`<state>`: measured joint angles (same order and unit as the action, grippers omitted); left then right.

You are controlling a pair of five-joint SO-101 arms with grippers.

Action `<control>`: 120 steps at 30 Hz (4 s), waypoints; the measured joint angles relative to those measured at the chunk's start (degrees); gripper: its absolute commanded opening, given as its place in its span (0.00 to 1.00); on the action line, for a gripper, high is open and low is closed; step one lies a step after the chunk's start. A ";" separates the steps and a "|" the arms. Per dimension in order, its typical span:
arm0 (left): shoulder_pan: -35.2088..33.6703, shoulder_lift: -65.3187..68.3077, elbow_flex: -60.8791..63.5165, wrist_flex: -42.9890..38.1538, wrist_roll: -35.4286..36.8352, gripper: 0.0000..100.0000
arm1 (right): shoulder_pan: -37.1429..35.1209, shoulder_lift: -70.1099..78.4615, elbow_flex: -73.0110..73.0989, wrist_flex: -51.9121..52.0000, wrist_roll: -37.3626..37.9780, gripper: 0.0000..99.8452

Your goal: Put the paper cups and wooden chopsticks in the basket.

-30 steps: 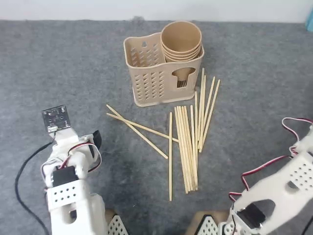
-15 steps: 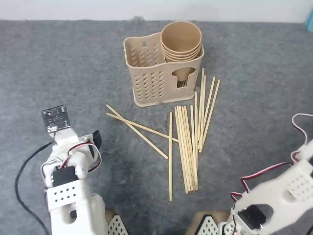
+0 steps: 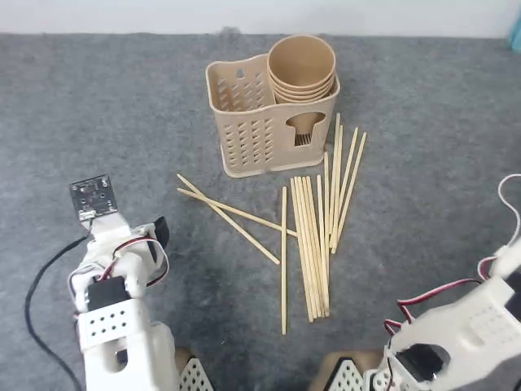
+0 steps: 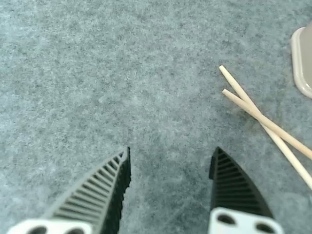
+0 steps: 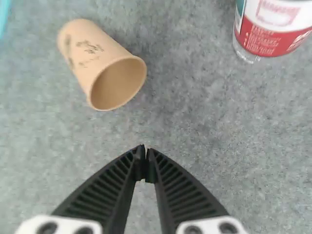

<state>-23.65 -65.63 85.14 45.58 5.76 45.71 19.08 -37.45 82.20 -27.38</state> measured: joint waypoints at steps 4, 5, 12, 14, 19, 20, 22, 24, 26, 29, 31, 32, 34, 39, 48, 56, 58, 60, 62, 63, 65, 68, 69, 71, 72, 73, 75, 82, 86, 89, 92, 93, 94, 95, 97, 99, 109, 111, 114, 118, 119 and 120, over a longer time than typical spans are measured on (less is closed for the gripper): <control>0.09 0.00 0.00 0.00 0.00 0.25 | -0.18 0.00 -1.05 0.00 0.18 0.14; 0.09 0.00 0.00 0.00 0.00 0.25 | -0.44 0.18 -1.05 0.35 0.26 0.20; 0.00 0.00 0.00 0.00 0.00 0.25 | -4.22 7.65 -1.67 -0.53 -1.93 0.31; 0.00 0.00 0.00 0.00 0.00 0.25 | -4.66 10.46 -1.67 -3.60 -3.78 0.27; 0.09 0.00 0.00 0.00 0.00 0.25 | -5.10 16.70 -1.67 -14.07 -5.54 0.24; 0.00 0.00 0.00 0.00 0.00 0.25 | -5.45 17.85 -1.67 -16.44 -5.71 0.24; 0.00 0.00 0.00 0.00 0.00 0.25 | -5.98 19.87 -1.67 -20.57 -6.51 0.24; 0.00 0.00 0.00 0.00 0.00 0.25 | -6.15 20.84 -1.67 -23.21 -7.38 0.24; 0.09 0.00 0.00 0.00 0.00 0.25 | -6.15 21.01 -1.67 -24.00 -7.56 0.24; 0.09 0.00 0.00 0.00 0.00 0.25 | -6.86 21.01 -1.67 -22.33 -7.56 0.28; 0.09 0.00 0.00 0.00 0.00 0.25 | -7.47 20.84 -1.67 -19.08 -7.56 0.31; 0.09 0.00 0.00 0.00 0.00 0.25 | -7.82 20.57 -1.67 -17.14 -7.56 0.32; 0.97 0.00 0.00 0.00 0.00 0.25 | -8.44 19.43 -1.67 -14.07 -7.56 0.32; 1.32 0.00 0.00 0.00 0.00 0.25 | -8.97 16.09 -1.67 -12.75 -7.47 0.32; 1.23 0.00 0.00 0.00 0.00 0.25 | -8.97 8.00 -1.58 -12.13 -5.63 0.31; 1.23 0.00 0.00 0.00 0.00 0.25 | -5.71 -6.77 7.56 -12.13 -2.20 0.27; 1.23 0.00 0.00 0.00 0.00 0.25 | -5.54 -12.31 11.25 -12.13 -1.76 0.27; 1.23 0.00 0.00 0.00 0.00 0.25 | -5.63 -18.55 15.38 -12.13 -1.49 0.27; 1.23 0.00 0.00 0.00 0.00 0.25 | -5.71 -25.32 20.04 -13.36 -0.79 0.27; 1.23 0.00 0.00 0.00 0.00 0.25 | -5.71 -29.01 23.03 -14.77 -0.35 0.27; 1.23 0.00 0.00 0.00 0.00 0.25 | -5.54 -36.31 29.80 -19.25 -0.18 0.27; 1.23 0.00 0.00 0.00 0.00 0.25 | -5.45 -46.68 42.64 -29.63 0.09 0.27; 1.23 0.00 0.00 0.00 0.00 0.25 | -5.45 -49.93 47.91 -34.20 0.18 0.27; 1.23 0.00 0.00 0.00 0.00 0.25 | -5.45 -54.95 58.64 -44.40 0.35 0.27; 1.23 0.00 0.00 0.00 0.00 0.25 | -5.45 -56.70 63.65 -49.67 0.53 0.27; 1.23 0.00 0.00 0.00 0.00 0.25 | -5.45 -57.93 68.22 -54.68 1.05 0.27; 1.23 0.00 0.00 0.00 0.00 0.25 | -5.45 -58.64 74.81 -62.24 1.49 0.27; 1.23 0.00 0.00 0.00 0.00 0.25 | -5.45 -54.77 77.45 -69.10 -5.63 0.27; 1.23 0.00 0.00 0.00 0.00 0.25 | -5.45 -48.26 77.71 -74.29 -12.75 0.27; 1.23 0.00 0.00 0.00 0.00 0.25 | -5.45 -42.90 77.71 -80.09 -17.67 0.27; 1.23 0.00 0.00 0.00 0.00 0.25 | -5.45 -37.01 77.71 -86.77 -21.36 0.27; 1.23 0.00 0.00 0.00 0.00 0.25 | -5.45 -34.99 77.71 -89.14 -22.51 0.27; 1.23 0.00 0.00 0.00 0.00 0.25 | -5.45 -33.05 77.71 -91.52 -23.38 0.27; 1.23 0.00 0.09 0.00 0.00 0.25 | -5.45 -31.03 77.71 -93.80 -24.00 0.27; 1.23 0.00 0.18 0.00 0.00 0.25 | -5.45 -26.99 77.71 -97.76 -24.53 0.27; 1.23 0.00 0.18 0.00 0.00 0.25 | -5.45 -23.12 77.71 -101.27 -24.88 0.27; 1.23 0.00 0.18 0.00 0.00 0.25 | -5.45 -7.82 77.71 -122.37 -24.88 0.27; 1.23 0.00 0.18 0.00 0.00 0.25 | -5.45 -5.36 77.71 -126.42 -24.88 0.27; 1.23 0.00 0.18 0.00 0.00 0.25 | -6.15 -2.37 77.63 -129.58 -24.88 0.27; 1.49 0.00 0.18 0.00 0.00 0.25 | -6.86 3.43 74.81 -130.20 -24.88 0.27; 1.49 0.00 0.18 0.00 0.00 0.25 | -6.86 5.10 73.14 -130.20 -25.67 0.27; 1.49 0.00 0.18 0.00 0.00 0.25 | -6.86 6.77 70.95 -130.20 -26.73 0.27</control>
<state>-22.15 -65.63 85.32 45.58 5.76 38.86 25.85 33.49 -48.00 -54.11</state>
